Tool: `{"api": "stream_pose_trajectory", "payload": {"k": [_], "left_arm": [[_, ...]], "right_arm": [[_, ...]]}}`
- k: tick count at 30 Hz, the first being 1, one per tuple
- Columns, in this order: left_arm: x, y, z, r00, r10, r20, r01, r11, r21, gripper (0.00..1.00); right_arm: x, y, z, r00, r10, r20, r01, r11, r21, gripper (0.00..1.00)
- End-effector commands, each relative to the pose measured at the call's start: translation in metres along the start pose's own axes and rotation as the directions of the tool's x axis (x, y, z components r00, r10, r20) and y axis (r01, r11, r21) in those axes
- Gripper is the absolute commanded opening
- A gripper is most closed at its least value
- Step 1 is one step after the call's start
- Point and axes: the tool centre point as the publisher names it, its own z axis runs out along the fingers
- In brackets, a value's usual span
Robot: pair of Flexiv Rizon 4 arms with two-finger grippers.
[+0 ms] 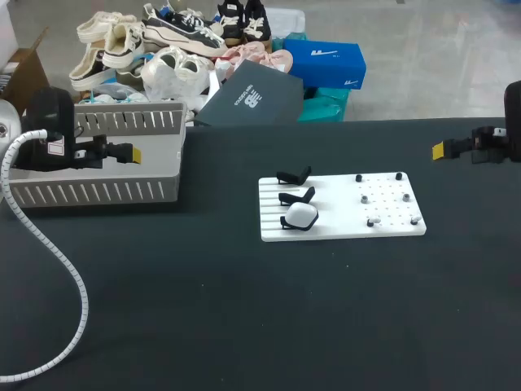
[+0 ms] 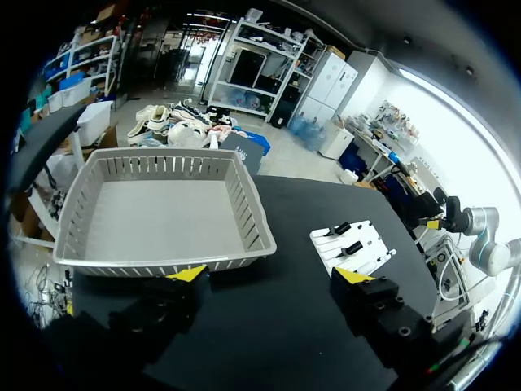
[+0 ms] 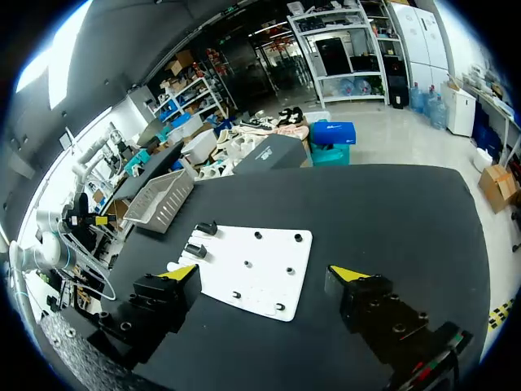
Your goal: Pick up each earbud case from the left stands, insert the matching earbuds, close the lid, and place the case in the box.
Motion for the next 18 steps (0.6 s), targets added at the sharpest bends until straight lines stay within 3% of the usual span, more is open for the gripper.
{"api": "stream_pose_trajectory", "payload": {"k": [1, 16, 18], "left_arm": [[0.000, 0.000, 0.000, 1.000, 0.000, 0.000, 0.000, 1.000, 0.000, 1.00], [0.000, 0.000, 0.000, 1.000, 0.000, 0.000, 0.000, 1.000, 0.000, 1.00], [-0.010, 0.002, 0.002, 0.996, 0.086, -0.020, -0.086, 0.995, 0.041, 1.00]], "right_arm": [[0.000, 0.000, 0.000, 1.000, 0.000, 0.000, 0.000, 1.000, 0.000, 1.00], [0.000, 0.000, 0.000, 1.000, 0.000, 0.000, 0.000, 1.000, 0.000, 1.00], [0.000, 0.000, 0.000, 1.000, 0.000, 0.000, 0.000, 1.000, 0.000, 1.00]]}}
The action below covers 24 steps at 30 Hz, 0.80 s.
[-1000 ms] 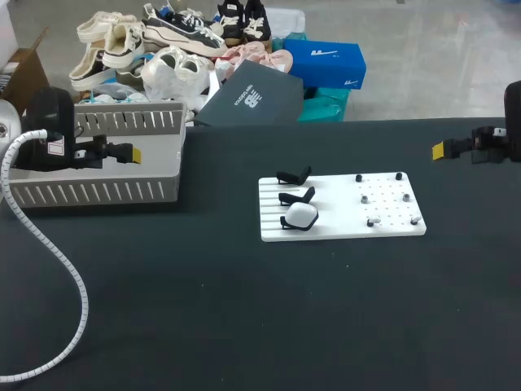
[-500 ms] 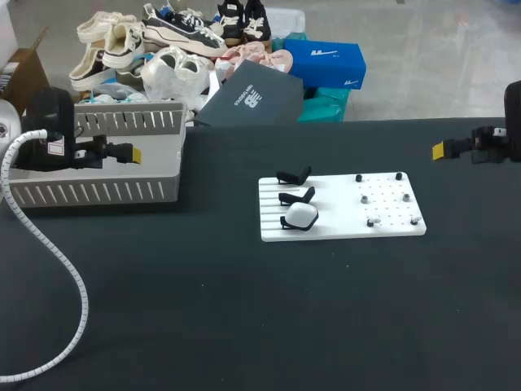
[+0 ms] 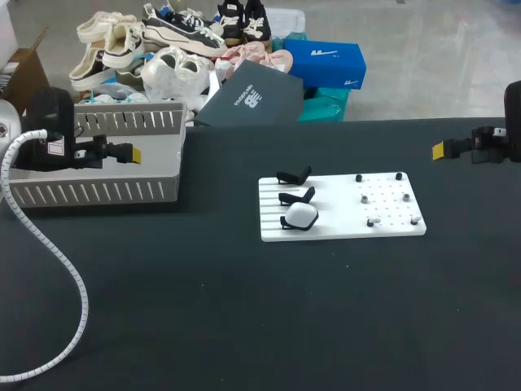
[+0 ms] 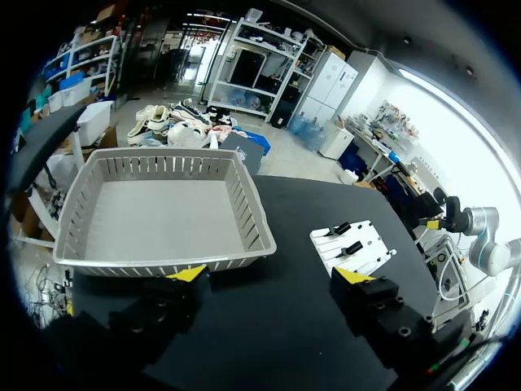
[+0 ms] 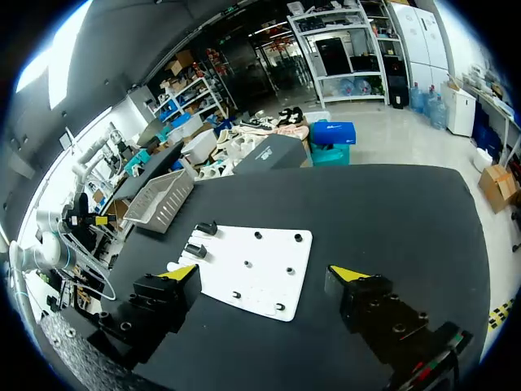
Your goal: Pick up each earbud case from the left stands, insert the matching earbuds, close the lid, and place the case in the box.
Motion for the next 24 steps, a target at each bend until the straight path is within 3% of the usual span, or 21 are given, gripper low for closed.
{"api": "stream_pose_trajectory", "payload": {"k": [1, 3, 6, 15, 21, 23, 24], "left_arm": [[-0.017, 0.004, 0.005, 0.991, 0.133, -0.031, -0.131, 0.989, 0.063, 1.00], [-0.025, 0.006, 0.006, 0.984, 0.172, -0.054, -0.164, 0.979, 0.124, 1.00], [-0.037, 0.004, 0.008, 0.950, 0.307, -0.058, -0.291, 0.937, 0.192, 1.00], [-0.053, 0.006, 0.004, 0.888, 0.460, -0.018, -0.424, 0.833, 0.355, 1.00], [-0.056, -0.006, 0.004, 0.795, 0.604, 0.054, -0.575, 0.723, 0.383, 1.00], [-0.053, -0.013, 0.005, 0.753, 0.653, 0.088, -0.631, 0.676, 0.381, 1.00], [-0.050, -0.019, 0.008, 0.717, 0.689, 0.103, -0.668, 0.638, 0.383, 1.00]], "right_arm": [[0.000, 0.000, 0.000, 1.000, 0.000, 0.000, 0.000, 1.000, 0.000, 1.00], [0.000, 0.000, 0.000, 1.000, 0.000, 0.000, 0.000, 1.000, 0.000, 1.00], [0.000, 0.000, 0.000, 1.000, 0.000, 0.000, 0.000, 1.000, 0.000, 1.00], [0.000, 0.000, 0.000, 1.000, 0.000, 0.000, 0.000, 1.000, 0.000, 1.00], [0.000, 0.000, 0.000, 1.000, 0.000, 0.000, 0.000, 1.000, 0.000, 1.00], [0.000, 0.000, 0.000, 1.000, 0.000, 0.000, 0.000, 1.000, 0.000, 1.00], [0.000, 0.000, 0.000, 1.000, 0.000, 0.000, 0.000, 1.000, 0.000, 1.00]]}}
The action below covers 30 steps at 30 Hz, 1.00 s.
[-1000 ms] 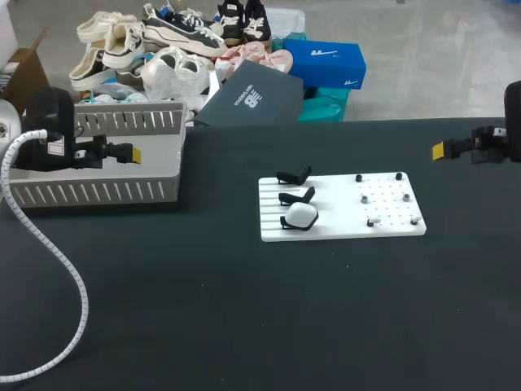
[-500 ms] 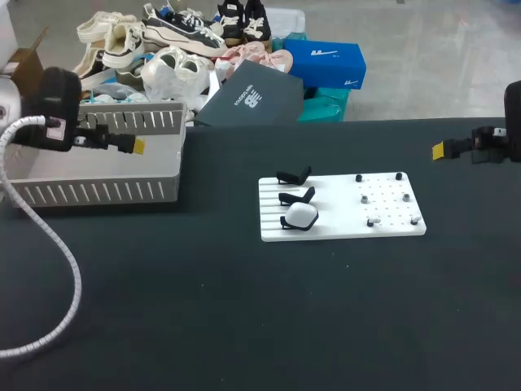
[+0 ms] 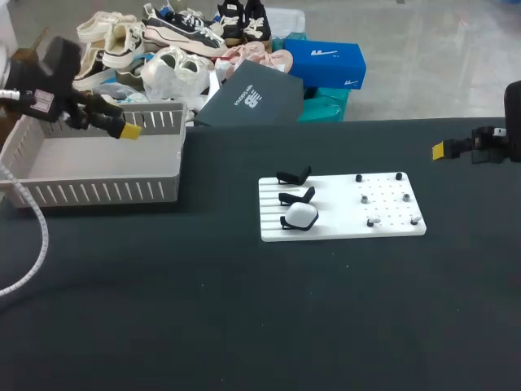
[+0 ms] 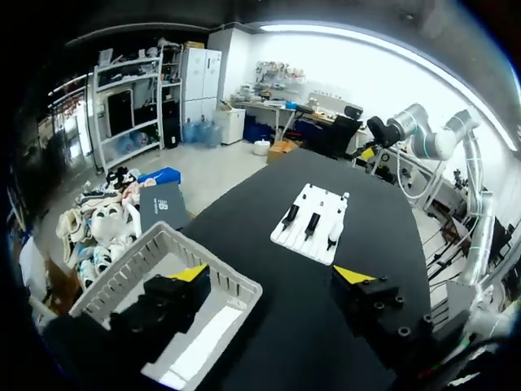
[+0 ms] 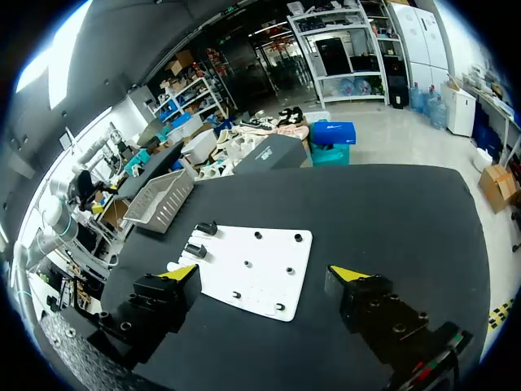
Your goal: Pick up each earbud case from the left stands, insert the matching earbuds, close the lid, and place the case in the box.
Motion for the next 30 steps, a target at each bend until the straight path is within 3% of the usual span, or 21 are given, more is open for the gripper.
{"api": "stream_pose_trajectory", "payload": {"k": [1, 5, 12, 17, 21, 30], "left_arm": [[0.000, -0.009, 0.011, 0.986, 0.167, 0.022, -0.168, 0.983, 0.072, 1.00], [-0.002, -0.018, 0.031, 0.965, 0.261, 0.008, -0.261, 0.960, 0.101, 1.00], [-0.006, -0.032, 0.074, 0.900, 0.436, 0.007, -0.435, 0.897, 0.080, 1.00], [-0.003, -0.043, 0.108, 0.879, 0.476, -0.009, -0.473, 0.876, 0.099, 1.00], [-0.002, -0.052, 0.129, 0.881, 0.474, 0.000, -0.472, 0.877, 0.093, 1.00], [0.006, -0.068, 0.160, 0.909, 0.416, 0.035, -0.414, 0.889, 0.197, 1.00]], "right_arm": [[0.000, 0.000, 0.000, 1.000, 0.000, 0.000, 0.000, 1.000, 0.000, 1.00], [0.000, 0.000, 0.000, 1.000, 0.000, 0.000, 0.000, 1.000, 0.000, 1.00], [0.000, 0.000, 0.000, 1.000, 0.000, 0.000, 0.000, 1.000, 0.000, 1.00], [0.000, 0.000, 0.000, 1.000, 0.000, 0.000, 0.000, 1.000, 0.000, 1.00], [0.000, 0.000, 0.000, 1.000, 0.000, 0.000, 0.000, 1.000, 0.000, 1.00], [0.000, 0.000, 0.000, 1.000, 0.000, 0.000, 0.000, 1.000, 0.000, 1.00]]}}
